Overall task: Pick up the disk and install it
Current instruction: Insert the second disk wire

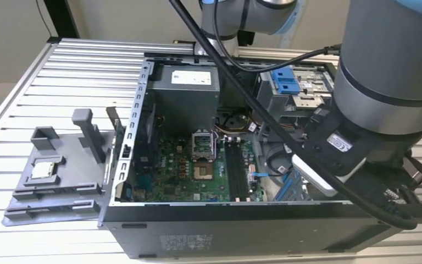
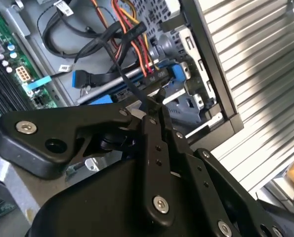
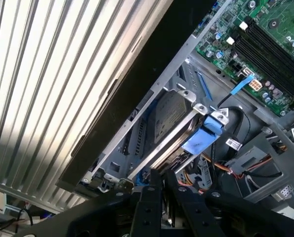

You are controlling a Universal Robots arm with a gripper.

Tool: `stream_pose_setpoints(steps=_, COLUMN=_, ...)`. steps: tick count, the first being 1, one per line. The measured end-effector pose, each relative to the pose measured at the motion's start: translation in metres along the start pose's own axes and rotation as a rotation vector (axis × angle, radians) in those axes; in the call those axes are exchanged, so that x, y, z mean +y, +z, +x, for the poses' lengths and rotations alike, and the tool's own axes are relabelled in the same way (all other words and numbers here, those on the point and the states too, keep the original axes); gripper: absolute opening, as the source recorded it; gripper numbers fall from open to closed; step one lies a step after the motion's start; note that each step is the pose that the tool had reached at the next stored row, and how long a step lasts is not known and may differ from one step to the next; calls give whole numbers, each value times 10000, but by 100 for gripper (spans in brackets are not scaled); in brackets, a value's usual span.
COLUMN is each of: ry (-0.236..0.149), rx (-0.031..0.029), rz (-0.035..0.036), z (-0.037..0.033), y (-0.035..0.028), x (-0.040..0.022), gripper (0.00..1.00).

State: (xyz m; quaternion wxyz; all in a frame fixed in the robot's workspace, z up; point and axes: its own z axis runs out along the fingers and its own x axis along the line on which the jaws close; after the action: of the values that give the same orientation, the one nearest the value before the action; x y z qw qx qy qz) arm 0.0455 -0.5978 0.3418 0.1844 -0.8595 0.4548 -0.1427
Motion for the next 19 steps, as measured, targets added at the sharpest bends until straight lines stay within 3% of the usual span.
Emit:
stream_pose_setpoints(steps=2, ry=-5, rx=-8, rz=-108, z=-20, y=-15, x=27, gripper=0)
stream_pose_setpoints(steps=3, ry=12, rx=-71, rz=-223, z=-25, y=-19, x=35, gripper=0)
stream_pose_setpoints(steps=7, ry=169, rx=-445, rz=-826, z=-33, y=-23, x=44, gripper=0)
stream_pose_setpoints(steps=8, ry=215, rx=-536, rz=-906, z=-33, y=-25, x=44, gripper=0)
stream_pose_setpoints(steps=10, ry=338, rx=-737, rz=-941, z=-35, y=-26, x=46, gripper=0)
stream_pose_setpoints(steps=12, ry=481, rx=-923, rz=-902, z=-36, y=-27, x=48, gripper=0)
stream_pose_setpoints(steps=13, ry=554, rx=-977, rz=-861, z=-37, y=-28, x=49, gripper=0)
stream_pose_setpoints(steps=14, ry=653, rx=-971, rz=-841, z=-38, y=-28, x=49, gripper=0)
stream_pose_setpoints(steps=19, ry=1318, rx=-678, rz=-851, z=-38, y=-28, x=49, gripper=0)
